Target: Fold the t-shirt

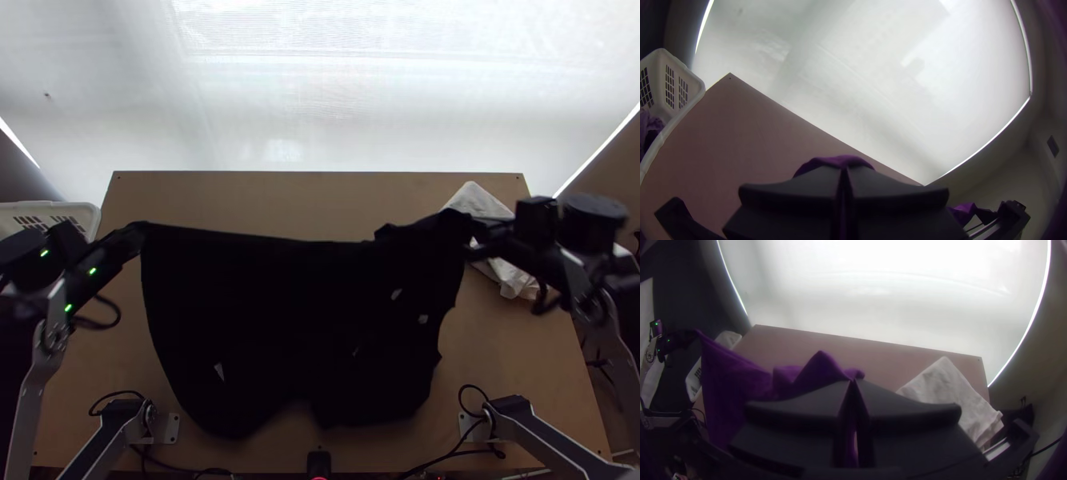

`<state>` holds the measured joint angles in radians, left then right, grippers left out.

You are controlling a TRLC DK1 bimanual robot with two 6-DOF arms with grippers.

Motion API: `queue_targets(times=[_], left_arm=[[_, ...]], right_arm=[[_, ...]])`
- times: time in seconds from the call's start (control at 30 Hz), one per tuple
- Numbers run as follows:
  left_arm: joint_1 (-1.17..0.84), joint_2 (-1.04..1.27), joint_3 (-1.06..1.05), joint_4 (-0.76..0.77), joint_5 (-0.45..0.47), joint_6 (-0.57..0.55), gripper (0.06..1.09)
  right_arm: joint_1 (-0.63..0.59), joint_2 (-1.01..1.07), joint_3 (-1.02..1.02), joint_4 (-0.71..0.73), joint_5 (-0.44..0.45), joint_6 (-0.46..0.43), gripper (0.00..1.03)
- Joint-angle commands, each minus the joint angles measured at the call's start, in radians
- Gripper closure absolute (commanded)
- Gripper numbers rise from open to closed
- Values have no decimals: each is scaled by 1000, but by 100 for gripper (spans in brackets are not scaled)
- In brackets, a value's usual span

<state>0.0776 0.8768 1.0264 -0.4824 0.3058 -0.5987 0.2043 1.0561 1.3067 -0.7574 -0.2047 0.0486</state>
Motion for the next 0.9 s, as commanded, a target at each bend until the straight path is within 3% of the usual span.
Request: queue_targets(times=[0.0, 0.2, 0.4, 0.43, 0.47, 0.5, 0.53, 0.57, 0.7, 0.87], left_arm=[[-76, 396, 26, 220, -140, -6, 105], [-62, 781, 337, 197, -189, 20, 105], [-35, 1136, 801, -35, -214, -16, 105], [-30, 1156, 837, -38, -234, -23, 99], [-25, 1159, 847, -32, -240, -26, 74], [-19, 1160, 853, -24, -231, -23, 43], [-18, 1160, 857, -24, -200, -4, 16], [-18, 1153, 857, -41, -195, 22, 10], [-21, 1016, 805, -128, -200, 102, 10], [-33, 702, 546, -97, -197, 226, 10]], right_arm=[[-66, 358, 39, 187, -29, -4, 100], [-108, 667, 307, 158, -29, 5, 100], [-115, 884, 597, 63, -27, 28, 100], [-115, 887, 608, 61, -29, 30, 93], [-115, 884, 609, 59, -27, 39, 77], [-117, 875, 605, 53, -27, 40, 51], [-117, 867, 603, 29, -25, 42, 18], [-117, 863, 608, -11, -12, 40, 2], [-118, 719, 517, -76, -10, 31, 3], [-111, 467, 273, -77, -21, 23, 3]])
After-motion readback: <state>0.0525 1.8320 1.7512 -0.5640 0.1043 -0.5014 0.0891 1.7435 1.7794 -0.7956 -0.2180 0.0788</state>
